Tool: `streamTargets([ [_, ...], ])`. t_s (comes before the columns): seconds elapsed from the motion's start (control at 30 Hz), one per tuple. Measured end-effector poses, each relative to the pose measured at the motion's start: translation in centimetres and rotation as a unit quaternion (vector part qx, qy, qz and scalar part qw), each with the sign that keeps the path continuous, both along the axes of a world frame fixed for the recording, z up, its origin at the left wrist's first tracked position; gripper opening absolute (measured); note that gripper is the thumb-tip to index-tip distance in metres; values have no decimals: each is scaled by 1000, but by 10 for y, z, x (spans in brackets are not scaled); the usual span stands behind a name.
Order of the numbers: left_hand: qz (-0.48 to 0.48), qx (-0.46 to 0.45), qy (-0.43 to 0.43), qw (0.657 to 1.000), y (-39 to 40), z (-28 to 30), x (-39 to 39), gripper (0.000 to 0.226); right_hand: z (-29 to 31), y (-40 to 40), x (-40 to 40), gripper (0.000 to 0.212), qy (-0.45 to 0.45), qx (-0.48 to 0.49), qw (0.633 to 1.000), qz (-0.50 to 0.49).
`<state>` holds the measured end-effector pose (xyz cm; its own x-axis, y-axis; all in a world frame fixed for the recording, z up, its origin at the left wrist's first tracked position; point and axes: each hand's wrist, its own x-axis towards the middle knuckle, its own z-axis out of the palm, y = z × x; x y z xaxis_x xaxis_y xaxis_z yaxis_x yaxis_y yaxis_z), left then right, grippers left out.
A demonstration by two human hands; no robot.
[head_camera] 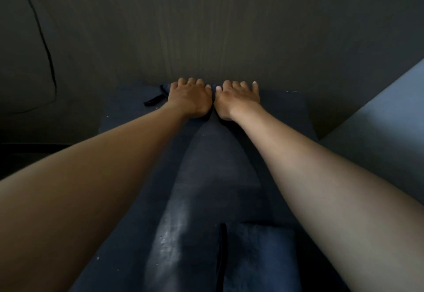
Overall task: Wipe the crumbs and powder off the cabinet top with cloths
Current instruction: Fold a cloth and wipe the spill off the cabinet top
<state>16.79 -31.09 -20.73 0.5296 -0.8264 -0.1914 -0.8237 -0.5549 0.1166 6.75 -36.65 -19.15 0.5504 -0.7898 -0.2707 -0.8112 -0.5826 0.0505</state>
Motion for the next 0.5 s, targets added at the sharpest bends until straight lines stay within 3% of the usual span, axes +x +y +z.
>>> streamTargets([
  [0.5,-52,-14,9,999,-82,1,-109,57,9,-71,-111,49,15,-26,999,-32],
])
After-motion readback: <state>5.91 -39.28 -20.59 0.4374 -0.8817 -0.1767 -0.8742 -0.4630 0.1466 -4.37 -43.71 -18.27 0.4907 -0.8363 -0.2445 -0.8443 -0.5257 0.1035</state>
